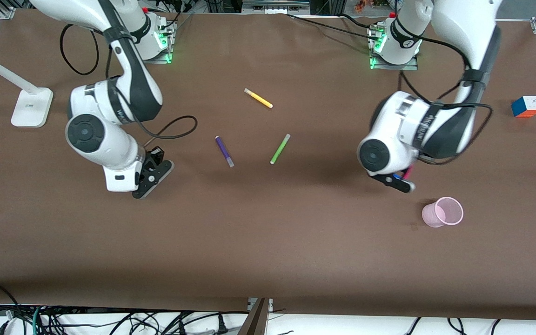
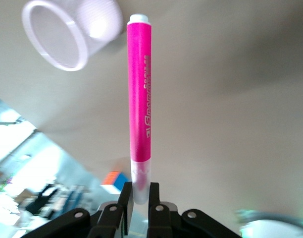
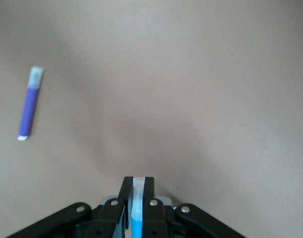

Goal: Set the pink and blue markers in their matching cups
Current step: 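Carry the blue marker to the blue cup while the left gripper carries pink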

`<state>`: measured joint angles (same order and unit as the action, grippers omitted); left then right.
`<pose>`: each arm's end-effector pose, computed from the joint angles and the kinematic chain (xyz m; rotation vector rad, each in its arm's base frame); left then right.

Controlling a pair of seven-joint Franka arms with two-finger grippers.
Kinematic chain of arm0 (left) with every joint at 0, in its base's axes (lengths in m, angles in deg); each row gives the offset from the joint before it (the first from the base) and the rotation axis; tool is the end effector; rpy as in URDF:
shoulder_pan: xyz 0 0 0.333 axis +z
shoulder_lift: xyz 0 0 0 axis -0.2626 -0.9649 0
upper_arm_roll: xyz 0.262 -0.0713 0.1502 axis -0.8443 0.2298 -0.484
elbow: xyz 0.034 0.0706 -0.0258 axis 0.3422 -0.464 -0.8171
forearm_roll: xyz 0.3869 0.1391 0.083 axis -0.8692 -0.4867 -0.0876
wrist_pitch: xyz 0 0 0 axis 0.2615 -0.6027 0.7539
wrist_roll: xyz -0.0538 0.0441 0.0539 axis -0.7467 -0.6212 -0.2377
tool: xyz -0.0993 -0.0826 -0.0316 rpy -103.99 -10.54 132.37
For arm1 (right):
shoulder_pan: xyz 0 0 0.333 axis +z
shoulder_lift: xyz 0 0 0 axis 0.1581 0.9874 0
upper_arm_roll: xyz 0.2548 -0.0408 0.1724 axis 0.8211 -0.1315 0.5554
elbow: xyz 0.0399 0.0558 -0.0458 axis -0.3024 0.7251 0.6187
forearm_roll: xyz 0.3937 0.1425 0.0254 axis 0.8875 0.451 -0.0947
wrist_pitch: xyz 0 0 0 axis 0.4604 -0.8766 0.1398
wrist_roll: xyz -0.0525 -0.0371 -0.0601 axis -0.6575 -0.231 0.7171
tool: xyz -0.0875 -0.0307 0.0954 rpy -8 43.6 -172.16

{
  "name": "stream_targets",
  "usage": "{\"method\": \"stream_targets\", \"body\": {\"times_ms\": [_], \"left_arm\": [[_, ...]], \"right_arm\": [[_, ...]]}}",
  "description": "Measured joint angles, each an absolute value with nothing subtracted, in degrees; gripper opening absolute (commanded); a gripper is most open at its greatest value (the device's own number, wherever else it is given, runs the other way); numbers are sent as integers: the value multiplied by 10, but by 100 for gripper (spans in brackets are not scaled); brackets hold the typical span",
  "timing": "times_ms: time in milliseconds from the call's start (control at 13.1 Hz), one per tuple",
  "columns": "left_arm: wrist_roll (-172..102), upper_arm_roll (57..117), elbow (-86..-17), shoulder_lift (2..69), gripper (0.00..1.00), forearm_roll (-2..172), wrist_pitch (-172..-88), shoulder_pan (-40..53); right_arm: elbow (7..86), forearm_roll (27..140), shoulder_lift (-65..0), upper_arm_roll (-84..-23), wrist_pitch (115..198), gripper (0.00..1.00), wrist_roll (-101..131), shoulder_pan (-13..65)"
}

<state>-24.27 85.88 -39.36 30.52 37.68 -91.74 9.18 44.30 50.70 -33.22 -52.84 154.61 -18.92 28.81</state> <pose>0.6178 -0.1390 0.3043 -2.3308 0.6902 0.7193 0.6458 0.1832 0.3172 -2.7724 -1.3573 0.1336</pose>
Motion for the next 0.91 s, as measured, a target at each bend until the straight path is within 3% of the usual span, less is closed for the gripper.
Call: {"method": "stream_targets", "body": {"times_ms": [305,533,914], "left_arm": [[-76,856,-390,289,10,214,-924,129],[-28,855,-388,252,10,115,-988,145],[96,855,-387,230,18,92,-1057,191]], "right_arm": [[443,641,-336,-587,1500,0,-446,253],[445,722,-335,-633,1455,0,-608,242],[460,810,-328,-640,1408,0,-800,192]]}}
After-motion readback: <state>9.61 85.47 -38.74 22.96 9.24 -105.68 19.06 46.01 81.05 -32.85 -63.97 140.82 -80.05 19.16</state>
